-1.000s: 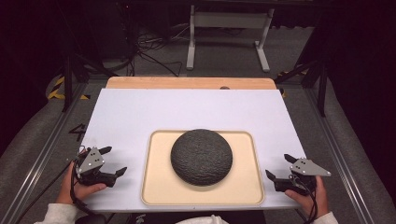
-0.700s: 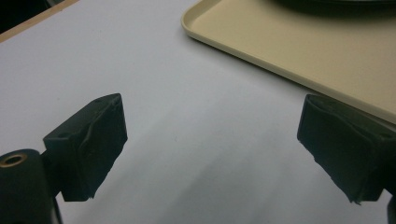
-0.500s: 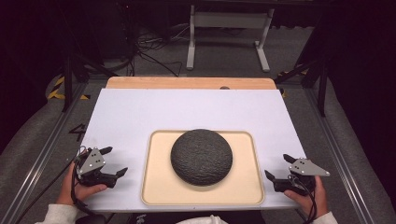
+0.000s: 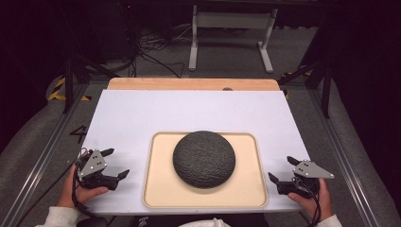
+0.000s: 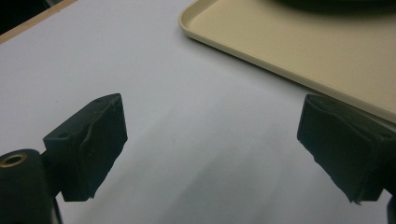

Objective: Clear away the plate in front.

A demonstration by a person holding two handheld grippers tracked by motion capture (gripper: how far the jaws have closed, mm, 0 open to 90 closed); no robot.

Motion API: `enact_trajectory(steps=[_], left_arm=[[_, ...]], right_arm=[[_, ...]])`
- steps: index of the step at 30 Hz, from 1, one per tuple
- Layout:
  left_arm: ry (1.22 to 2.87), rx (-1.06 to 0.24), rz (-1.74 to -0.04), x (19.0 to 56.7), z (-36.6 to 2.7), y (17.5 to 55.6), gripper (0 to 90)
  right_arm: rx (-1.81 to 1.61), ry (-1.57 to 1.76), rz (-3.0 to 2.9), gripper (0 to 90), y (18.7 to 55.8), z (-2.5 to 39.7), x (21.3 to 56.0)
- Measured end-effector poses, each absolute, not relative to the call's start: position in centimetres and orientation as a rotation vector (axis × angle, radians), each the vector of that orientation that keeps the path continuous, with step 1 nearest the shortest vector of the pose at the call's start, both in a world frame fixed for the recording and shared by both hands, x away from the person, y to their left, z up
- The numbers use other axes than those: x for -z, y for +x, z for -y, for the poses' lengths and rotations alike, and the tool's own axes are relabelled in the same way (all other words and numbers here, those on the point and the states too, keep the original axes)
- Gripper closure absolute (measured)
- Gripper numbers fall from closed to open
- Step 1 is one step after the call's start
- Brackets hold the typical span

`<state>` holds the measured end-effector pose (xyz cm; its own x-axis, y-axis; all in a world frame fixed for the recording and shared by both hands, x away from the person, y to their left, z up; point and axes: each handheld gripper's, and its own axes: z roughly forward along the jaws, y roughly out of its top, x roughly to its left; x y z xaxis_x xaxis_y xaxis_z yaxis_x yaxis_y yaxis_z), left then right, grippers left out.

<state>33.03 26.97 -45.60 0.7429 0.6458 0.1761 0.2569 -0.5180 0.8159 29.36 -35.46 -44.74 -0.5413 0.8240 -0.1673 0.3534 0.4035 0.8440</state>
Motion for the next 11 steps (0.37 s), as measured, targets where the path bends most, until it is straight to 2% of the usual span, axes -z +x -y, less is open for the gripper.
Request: enact_trajectory(steps=[11], left_arm=[[2.12,-0.597,-0.67,45.45,-26.7,33.16,9.3]], right_arm=[[-1.071,1.007,-2.073,8.7,29.34,35.56,44.63]])
